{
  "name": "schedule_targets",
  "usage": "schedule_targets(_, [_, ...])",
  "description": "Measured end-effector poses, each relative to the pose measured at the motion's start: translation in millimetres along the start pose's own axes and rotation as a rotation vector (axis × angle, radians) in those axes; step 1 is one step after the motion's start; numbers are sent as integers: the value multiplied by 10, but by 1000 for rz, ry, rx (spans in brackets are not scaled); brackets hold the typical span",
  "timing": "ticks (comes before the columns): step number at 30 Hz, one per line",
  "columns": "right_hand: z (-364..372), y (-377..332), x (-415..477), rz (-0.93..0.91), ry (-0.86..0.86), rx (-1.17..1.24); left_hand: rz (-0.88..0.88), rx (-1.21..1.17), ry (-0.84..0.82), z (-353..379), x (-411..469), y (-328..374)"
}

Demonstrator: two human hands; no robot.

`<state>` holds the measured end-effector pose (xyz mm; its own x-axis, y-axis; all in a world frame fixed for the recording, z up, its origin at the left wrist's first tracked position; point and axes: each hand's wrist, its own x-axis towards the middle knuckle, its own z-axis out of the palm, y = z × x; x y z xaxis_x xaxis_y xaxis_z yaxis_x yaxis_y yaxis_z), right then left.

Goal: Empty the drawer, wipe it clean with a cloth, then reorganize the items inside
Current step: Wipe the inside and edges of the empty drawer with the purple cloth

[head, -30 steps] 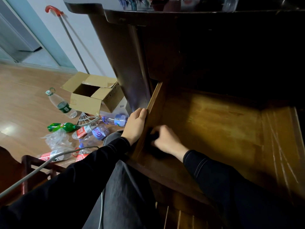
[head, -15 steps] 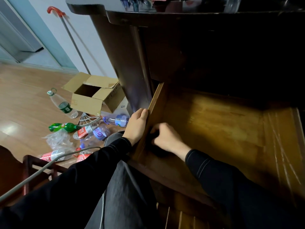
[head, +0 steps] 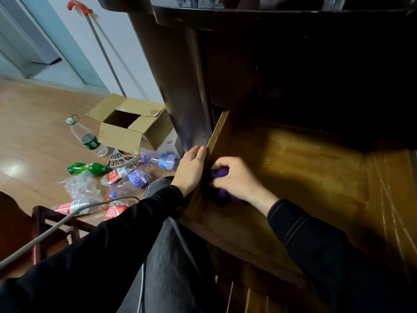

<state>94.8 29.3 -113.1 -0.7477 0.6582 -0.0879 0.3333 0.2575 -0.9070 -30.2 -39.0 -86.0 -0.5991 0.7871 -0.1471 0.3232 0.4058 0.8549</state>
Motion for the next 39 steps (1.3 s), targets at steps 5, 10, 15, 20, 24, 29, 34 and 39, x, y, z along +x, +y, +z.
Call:
schedule_targets(5, [188,124,-53,141,-26,2,-15,-6,-11,7,-7,16])
schedule_targets(10, [161,108,-23,133,-108,-101,4,11,17,6,-18,27])
schedule_targets(15, [-33,-43,18,-13,103,237,-7,18,5,-1,-8,32])
schedule_targets(20, [261,127,-89,181,-157,-36,9,12,6,7,-28,40])
schedule_targets(24, [53,25,8,65,-97,-21,-2,13,-7,-1,-25,27])
schedule_targets(29, [9,-34,-32,19,23,115,-2,13,1,-4,-14,17])
schedule_targets(34, [268,73,-132,154,-268,-189,-2,1,-2,3,-32,30])
schedule_targets(39, [-25,-48,-9,8,60,157,-1,7,12,-5,-5,28])
